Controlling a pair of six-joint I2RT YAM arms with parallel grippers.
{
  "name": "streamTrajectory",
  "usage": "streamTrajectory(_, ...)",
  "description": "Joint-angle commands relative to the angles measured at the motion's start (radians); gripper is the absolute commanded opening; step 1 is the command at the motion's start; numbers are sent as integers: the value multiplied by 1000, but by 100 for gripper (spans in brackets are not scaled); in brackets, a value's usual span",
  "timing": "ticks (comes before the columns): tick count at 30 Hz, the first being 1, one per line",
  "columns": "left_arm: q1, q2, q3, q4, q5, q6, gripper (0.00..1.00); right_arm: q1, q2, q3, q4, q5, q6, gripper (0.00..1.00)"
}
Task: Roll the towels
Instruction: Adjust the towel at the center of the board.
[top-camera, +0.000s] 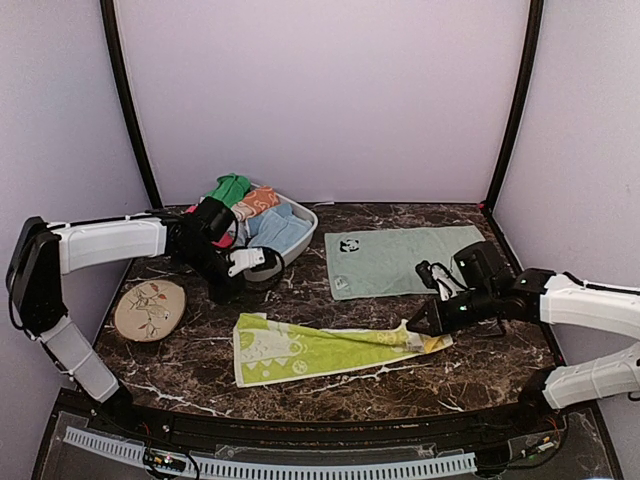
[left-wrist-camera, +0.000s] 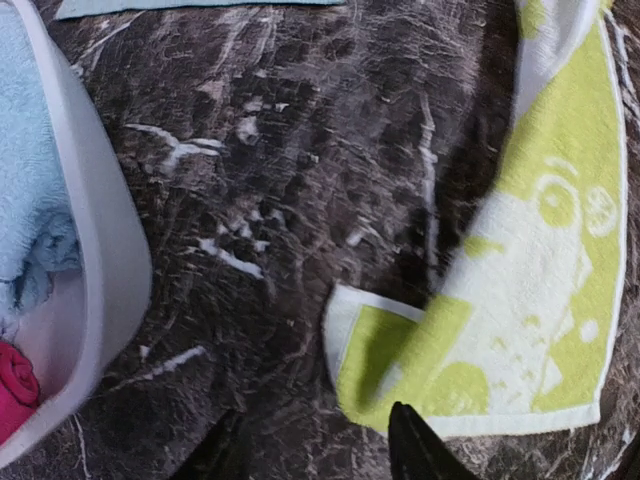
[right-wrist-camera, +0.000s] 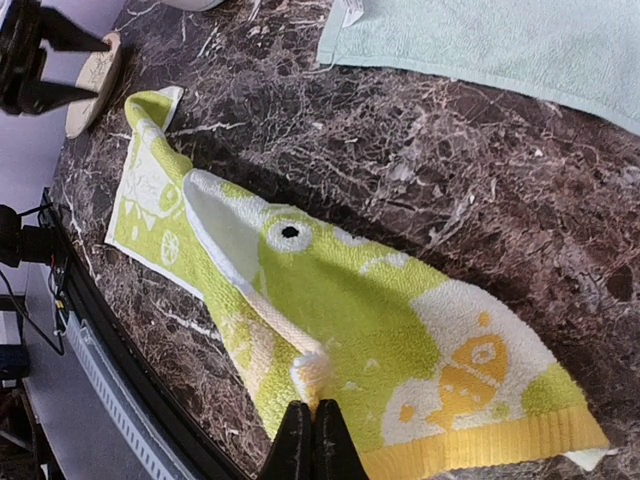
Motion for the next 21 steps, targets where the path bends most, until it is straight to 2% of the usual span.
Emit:
streamTrajectory(1,11,151,113,96,-80,-83,43,5,-34,-44,57,-88,41,0)
streamTrajectory(5,-6,204,100,140,-51,-86,40,66,-32,-74,25,-72,56,0)
streamTrajectory(12,-25,144,-15,74,86,34,50,259,-102,-212,71,-14,246,0)
streamTrajectory(17,-26,124,-91,75,67,69,51,295,-134,-275,86,13,304,0)
streamTrajectory(21,-32,110,-113,46,116,37,53,304,-106,-264,81,27,296,0)
